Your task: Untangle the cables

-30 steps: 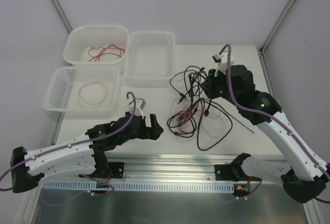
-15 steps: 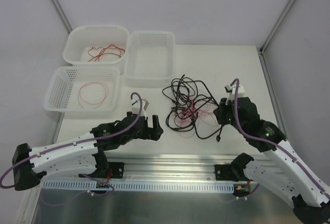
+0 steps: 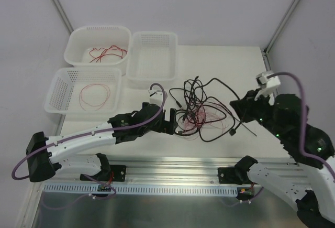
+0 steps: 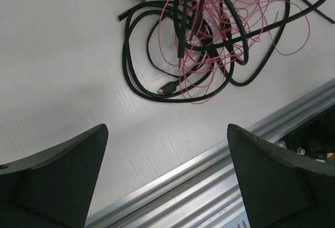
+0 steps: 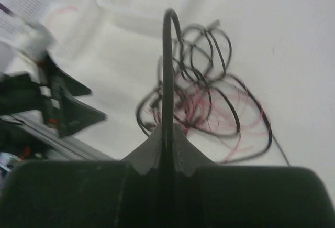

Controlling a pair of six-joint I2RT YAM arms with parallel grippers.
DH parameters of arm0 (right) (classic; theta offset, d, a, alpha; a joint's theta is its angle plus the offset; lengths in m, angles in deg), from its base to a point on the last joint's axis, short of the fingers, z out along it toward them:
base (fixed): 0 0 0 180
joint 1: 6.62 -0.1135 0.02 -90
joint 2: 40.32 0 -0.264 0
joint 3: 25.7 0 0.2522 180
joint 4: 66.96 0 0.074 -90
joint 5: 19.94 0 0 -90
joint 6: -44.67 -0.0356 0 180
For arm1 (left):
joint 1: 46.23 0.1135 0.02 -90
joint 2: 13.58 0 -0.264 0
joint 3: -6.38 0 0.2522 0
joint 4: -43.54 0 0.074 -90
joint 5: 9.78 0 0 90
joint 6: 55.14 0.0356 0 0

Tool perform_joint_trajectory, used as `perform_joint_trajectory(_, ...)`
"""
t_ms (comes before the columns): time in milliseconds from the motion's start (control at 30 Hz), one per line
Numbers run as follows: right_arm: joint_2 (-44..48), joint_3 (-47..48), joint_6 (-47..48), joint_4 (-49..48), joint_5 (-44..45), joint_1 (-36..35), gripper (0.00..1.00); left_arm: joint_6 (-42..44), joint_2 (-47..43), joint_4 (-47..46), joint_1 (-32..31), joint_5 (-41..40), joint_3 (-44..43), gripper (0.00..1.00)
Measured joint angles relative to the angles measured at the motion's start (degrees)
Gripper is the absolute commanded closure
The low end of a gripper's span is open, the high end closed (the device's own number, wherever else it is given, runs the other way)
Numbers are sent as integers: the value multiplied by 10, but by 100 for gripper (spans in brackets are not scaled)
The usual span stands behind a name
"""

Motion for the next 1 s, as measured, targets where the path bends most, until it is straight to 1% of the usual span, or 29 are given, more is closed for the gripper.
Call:
perform_joint_trajectory(67,-47,140,25,-2,-21,0,99,2,13,-2,0,0,-13,1)
perform_joint_trajectory(133,-81,244,45,-23,-42,0,99,3,24,-5,0,0,-21,1)
perform_joint_trajectory(200,-102,328,63,-48,-71,0,99,3,29,-6,0,0,-21,1)
perform_joint_trajectory(267,-106,374,77,-82,-98,0,99,3,30,-6,0,0,-21,1)
perform_joint_trajectory(333,-100,383,87,-126,-118,0,98,3,28,-6,0,0,-21,1)
perform_joint_trajectory(400,-85,365,95,-182,-134,0,96,3,25,-6,0,-1,-20,1)
perform_joint_trajectory(467,-58,314,96,-244,-142,0,96,3,17,-6,0,-2,-16,1)
perform_joint_trajectory(533,-45,285,96,-267,-145,0,96,4,6,-6,0,-3,-10,1)
perform_joint_trajectory(633,-48,268,96,-263,-160,0,95,17,-13,-6,0,-3,-5,1)
perform_joint_trajectory(700,-56,262,95,-230,-172,0,95,32,-28,-9,0,-3,-1,1)
perform_joint_trajectory(767,-59,233,92,-202,-163,0,96,46,-45,-14,0,-3,5,1)
perform_joint_trajectory(833,-59,183,83,-170,-125,0,99,61,-60,-18,0,-2,9,1)
perform_joint_trajectory(1000,-61,1,16,-64,71,9,98,70,-65,-23,0,-2,13,1)
